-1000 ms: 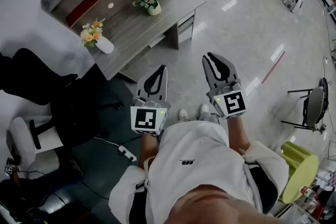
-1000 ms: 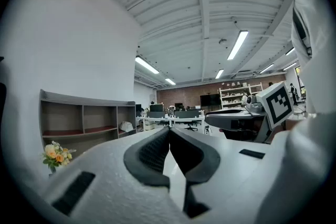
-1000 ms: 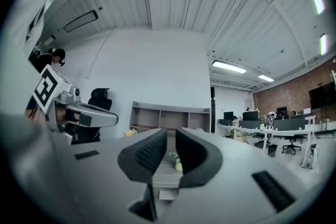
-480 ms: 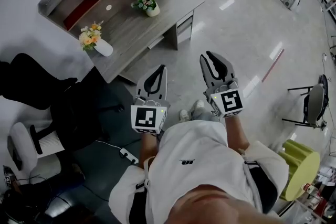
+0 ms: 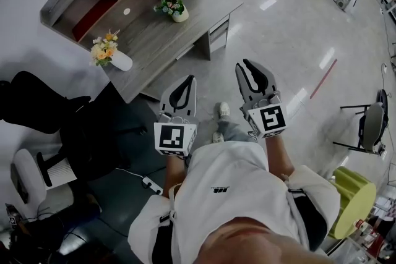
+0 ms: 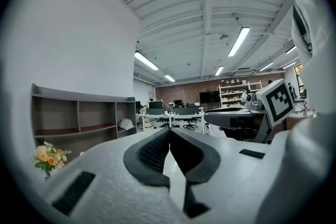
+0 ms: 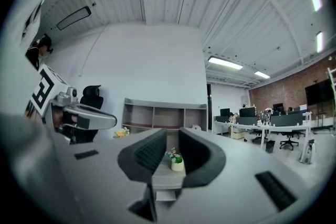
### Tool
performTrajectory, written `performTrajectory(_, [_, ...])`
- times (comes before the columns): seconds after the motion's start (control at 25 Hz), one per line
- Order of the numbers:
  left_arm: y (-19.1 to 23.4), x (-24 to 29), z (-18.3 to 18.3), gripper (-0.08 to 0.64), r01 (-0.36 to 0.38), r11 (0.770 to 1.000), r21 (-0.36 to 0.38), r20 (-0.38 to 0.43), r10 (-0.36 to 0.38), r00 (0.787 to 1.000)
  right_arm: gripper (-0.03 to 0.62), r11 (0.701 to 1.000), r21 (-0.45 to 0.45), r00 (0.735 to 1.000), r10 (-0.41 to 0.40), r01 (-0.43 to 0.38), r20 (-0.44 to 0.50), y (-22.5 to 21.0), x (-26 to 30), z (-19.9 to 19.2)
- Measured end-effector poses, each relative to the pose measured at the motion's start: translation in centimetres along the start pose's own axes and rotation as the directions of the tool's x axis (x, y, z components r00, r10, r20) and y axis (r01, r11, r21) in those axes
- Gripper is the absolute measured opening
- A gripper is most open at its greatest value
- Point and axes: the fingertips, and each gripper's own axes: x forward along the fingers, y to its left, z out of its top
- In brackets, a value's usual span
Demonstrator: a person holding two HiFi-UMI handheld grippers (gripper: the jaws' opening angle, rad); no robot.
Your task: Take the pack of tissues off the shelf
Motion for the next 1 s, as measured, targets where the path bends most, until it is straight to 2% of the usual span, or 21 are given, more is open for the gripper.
performTrajectory(0.72, [5.4,10.5,-0.1,0.029,-0.026,1.0,0.001,-0.017,0.026,1.0,0.06,0.999,0.015,0.999,0.039,-0.039,-0.007,-6.2,9.9,-1.3])
performTrajectory(1.0, [7.0,14.5,0.3,0.029,-0.057,0.998,0.01,-0.027,0.058,0.998,0.06,0.996,0.008,0.996,0.087,-0.087,0.008,-8.6,13.2,-0.9])
